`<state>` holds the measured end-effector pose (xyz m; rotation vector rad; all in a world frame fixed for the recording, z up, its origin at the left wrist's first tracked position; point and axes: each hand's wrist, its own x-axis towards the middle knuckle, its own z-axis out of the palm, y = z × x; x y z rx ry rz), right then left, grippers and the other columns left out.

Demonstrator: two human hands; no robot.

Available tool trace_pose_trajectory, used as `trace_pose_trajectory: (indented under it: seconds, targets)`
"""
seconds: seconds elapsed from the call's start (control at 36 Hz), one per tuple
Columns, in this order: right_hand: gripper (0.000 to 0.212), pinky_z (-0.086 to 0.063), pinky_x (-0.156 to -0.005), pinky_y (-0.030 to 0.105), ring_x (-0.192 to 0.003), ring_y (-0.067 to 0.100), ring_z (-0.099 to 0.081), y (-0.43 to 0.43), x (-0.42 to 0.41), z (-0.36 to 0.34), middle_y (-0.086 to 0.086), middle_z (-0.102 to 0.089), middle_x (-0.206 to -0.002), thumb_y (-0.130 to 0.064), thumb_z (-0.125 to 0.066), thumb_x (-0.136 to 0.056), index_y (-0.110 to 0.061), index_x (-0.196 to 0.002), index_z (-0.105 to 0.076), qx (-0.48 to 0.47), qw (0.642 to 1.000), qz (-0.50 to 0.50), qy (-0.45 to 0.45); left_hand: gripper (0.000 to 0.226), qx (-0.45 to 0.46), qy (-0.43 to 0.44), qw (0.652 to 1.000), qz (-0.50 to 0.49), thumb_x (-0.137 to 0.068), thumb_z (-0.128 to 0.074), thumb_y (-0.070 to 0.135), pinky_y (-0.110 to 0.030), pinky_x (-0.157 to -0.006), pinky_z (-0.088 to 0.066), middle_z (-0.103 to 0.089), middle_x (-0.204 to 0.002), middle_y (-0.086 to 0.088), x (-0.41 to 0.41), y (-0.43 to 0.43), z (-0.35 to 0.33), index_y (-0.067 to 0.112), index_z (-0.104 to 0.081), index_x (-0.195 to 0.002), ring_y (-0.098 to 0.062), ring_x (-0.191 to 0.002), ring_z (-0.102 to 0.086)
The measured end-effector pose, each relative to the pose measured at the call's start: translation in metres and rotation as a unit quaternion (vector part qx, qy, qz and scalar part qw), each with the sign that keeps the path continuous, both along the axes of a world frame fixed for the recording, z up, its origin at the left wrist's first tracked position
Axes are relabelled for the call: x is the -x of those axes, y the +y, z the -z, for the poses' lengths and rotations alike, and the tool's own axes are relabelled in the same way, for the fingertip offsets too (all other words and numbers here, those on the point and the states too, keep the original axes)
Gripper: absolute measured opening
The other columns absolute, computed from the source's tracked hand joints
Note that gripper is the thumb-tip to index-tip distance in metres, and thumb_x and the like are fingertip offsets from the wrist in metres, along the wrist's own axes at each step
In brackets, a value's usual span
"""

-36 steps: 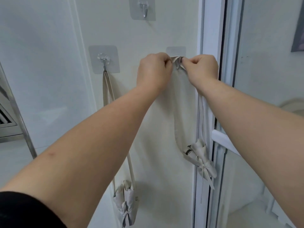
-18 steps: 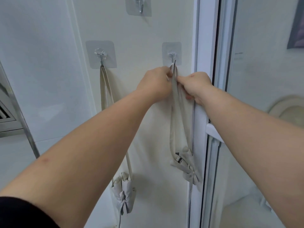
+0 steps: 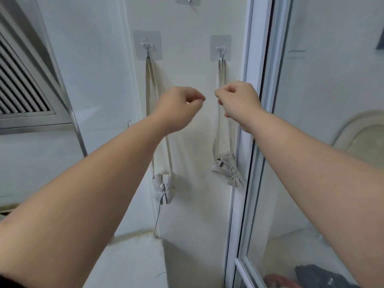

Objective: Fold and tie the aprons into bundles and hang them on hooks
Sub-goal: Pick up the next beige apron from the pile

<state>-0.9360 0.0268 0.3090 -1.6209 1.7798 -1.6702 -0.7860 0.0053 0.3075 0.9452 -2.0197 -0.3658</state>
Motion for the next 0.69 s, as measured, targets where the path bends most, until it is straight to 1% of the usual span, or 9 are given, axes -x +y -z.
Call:
trace_pose_trajectory:
  seconds: [0.14, 0.19, 0.28, 0.33, 0.39, 0.47, 0.53, 0.61, 0.69]
  targets:
    - [0.02, -0.053, -0.082, 0.043, -0.074, 0.015, -0.051, 0.011, -0.047, 0.046, 0.001, -0.057, -0.077, -0.02, -0.056, -0.087, -0.001, -0.087, -0.063, -0.038, 0.997, -0.069, -0.002, 0.021, -0.066, 0.041, 0.995, -0.061, -0.094, -0.052, 0.02, -0.01, -0.055, -0.037, -0.057, -0.073, 0.023, -0.053, 0.028, 0.045, 0.025, -0.07, -0.105, 0.004, -0.072, -0.054]
    - [0.016, -0.053, -0.078, 0.042, -0.072, 0.016, -0.051, 0.016, -0.073, 0.069, -0.002, -0.058, -0.072, -0.019, -0.056, -0.086, -0.006, -0.079, -0.064, -0.063, 0.994, -0.093, -0.003, 0.02, -0.101, 0.064, 0.989, -0.09, -0.094, -0.052, 0.02, -0.007, -0.051, -0.037, -0.059, -0.076, 0.019, -0.082, 0.042, 0.064, 0.027, -0.069, -0.104, 0.001, -0.07, -0.055]
    - [0.021, -0.047, -0.068, 0.036, -0.069, 0.016, -0.047, 0.024, -0.108, 0.096, 0.004, -0.054, -0.07, -0.017, -0.056, -0.086, 0.002, -0.081, -0.063, -0.101, 0.987, -0.126, -0.005, 0.02, -0.121, 0.098, 0.978, -0.139, -0.094, -0.053, 0.017, -0.006, -0.046, -0.038, -0.062, -0.078, 0.013, -0.127, 0.058, 0.086, 0.026, -0.068, -0.103, 0.0, -0.066, -0.056]
    - [0.022, -0.043, -0.066, 0.031, -0.068, 0.017, -0.048, 0.031, -0.134, 0.107, 0.004, -0.055, -0.069, -0.016, -0.056, -0.086, 0.004, -0.081, -0.062, -0.115, 0.981, -0.153, 0.004, 0.022, -0.129, 0.125, 0.969, -0.169, -0.094, -0.052, 0.016, -0.009, -0.049, -0.041, -0.063, -0.084, 0.011, -0.158, 0.066, 0.096, 0.024, -0.067, -0.108, -0.001, -0.071, -0.059]
    - [0.025, -0.042, -0.065, 0.031, -0.066, 0.018, -0.047, 0.036, -0.157, 0.113, 0.007, -0.054, -0.074, -0.017, -0.055, -0.087, 0.008, -0.084, -0.061, -0.118, 0.978, -0.173, 0.02, 0.024, -0.143, 0.152, 0.96, -0.184, -0.094, -0.053, 0.016, -0.017, -0.058, -0.047, -0.063, -0.087, 0.009, -0.182, 0.072, 0.106, 0.023, -0.064, -0.114, -0.006, -0.076, -0.061]
    - [0.022, -0.043, -0.064, 0.029, -0.063, 0.017, -0.049, 0.043, -0.201, 0.118, 0.001, -0.056, -0.073, -0.018, -0.054, -0.087, -0.009, -0.068, -0.056, -0.125, 0.97, -0.208, 0.032, 0.024, -0.168, 0.18, 0.949, -0.199, -0.094, -0.054, 0.016, -0.029, -0.072, -0.048, -0.062, -0.085, 0.007, -0.225, 0.083, 0.121, 0.022, -0.062, -0.115, -0.01, -0.078, -0.06]
    - [0.023, -0.041, -0.061, 0.026, -0.063, 0.017, -0.049, 0.043, -0.231, 0.121, 0.0, -0.056, -0.073, -0.019, -0.053, -0.088, -0.014, -0.065, -0.053, -0.126, 0.964, -0.23, 0.041, 0.024, -0.187, 0.193, 0.941, -0.204, -0.094, -0.055, 0.015, -0.026, -0.071, -0.046, -0.062, -0.083, 0.007, -0.251, 0.09, 0.131, 0.018, -0.064, -0.115, -0.008, -0.075, -0.06]
    - [0.02, -0.041, -0.061, 0.027, -0.063, 0.017, -0.049, 0.04, -0.289, 0.127, 0.002, -0.058, -0.076, -0.019, -0.053, -0.088, -0.012, -0.069, -0.056, -0.13, 0.955, -0.261, 0.05, 0.018, -0.202, 0.203, 0.931, -0.227, -0.093, -0.058, 0.016, -0.022, -0.069, -0.045, -0.064, -0.081, 0.01, -0.305, 0.1, 0.143, 0.021, -0.066, -0.108, -0.006, -0.073, -0.06]
    - [0.025, -0.042, -0.062, 0.026, -0.06, 0.014, -0.051, 0.033, -0.36, 0.139, -0.005, -0.058, -0.069, -0.021, -0.056, -0.087, -0.021, -0.062, -0.055, -0.131, 0.949, -0.284, 0.047, 0.014, -0.204, 0.207, 0.922, -0.256, -0.093, -0.057, 0.016, -0.023, -0.07, -0.045, -0.064, -0.079, 0.01, -0.371, 0.111, 0.153, 0.024, -0.066, -0.101, -0.005, -0.071, -0.059]
